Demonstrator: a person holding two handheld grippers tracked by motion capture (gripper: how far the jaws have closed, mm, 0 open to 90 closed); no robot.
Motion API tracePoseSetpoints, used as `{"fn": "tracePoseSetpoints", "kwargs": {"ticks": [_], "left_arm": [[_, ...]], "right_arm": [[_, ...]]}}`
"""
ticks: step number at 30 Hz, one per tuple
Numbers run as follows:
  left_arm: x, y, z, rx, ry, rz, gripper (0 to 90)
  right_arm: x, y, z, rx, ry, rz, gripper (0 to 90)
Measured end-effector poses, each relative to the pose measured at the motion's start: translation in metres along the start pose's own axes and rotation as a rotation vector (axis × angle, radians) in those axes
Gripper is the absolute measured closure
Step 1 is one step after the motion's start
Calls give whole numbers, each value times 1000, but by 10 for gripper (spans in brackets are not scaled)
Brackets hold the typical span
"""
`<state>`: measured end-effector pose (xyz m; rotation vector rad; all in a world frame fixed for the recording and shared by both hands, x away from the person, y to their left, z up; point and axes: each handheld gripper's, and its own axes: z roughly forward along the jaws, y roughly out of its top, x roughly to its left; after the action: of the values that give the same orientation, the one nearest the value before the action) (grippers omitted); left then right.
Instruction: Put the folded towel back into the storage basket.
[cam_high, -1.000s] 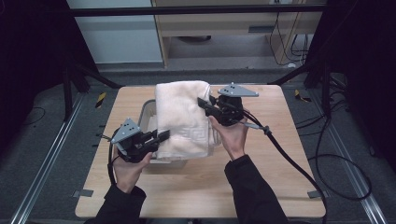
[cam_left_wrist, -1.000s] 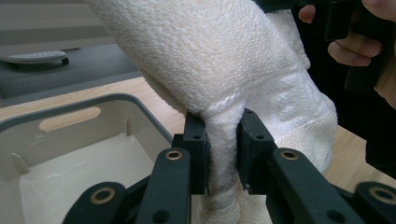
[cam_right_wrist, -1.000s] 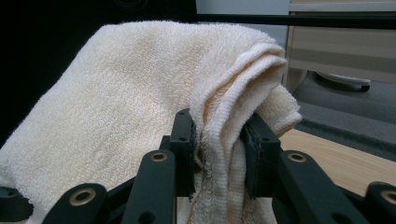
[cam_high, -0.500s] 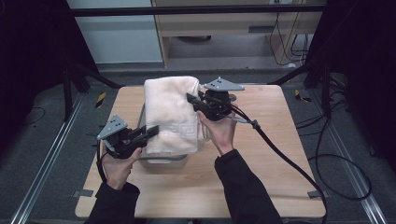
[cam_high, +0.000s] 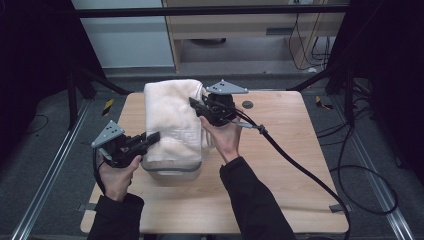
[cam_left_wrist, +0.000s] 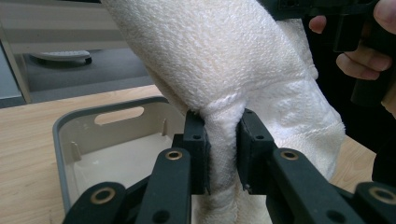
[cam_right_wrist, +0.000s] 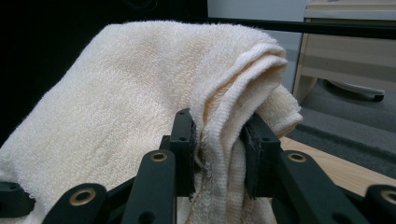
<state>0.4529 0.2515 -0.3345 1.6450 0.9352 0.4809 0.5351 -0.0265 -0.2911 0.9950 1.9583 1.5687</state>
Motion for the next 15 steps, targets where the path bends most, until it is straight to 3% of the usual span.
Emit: {"fn": "tracePoseSetpoints", "kwargs": {"ticks": [9, 15], "left_arm": [[14, 0, -6, 4, 19, -14, 749], [22, -4, -4, 32, 34, -13, 749]], "right_arm": [[8, 2, 16, 4, 6, 2, 690], [8, -5, 27, 19, 8, 16, 690]]}}
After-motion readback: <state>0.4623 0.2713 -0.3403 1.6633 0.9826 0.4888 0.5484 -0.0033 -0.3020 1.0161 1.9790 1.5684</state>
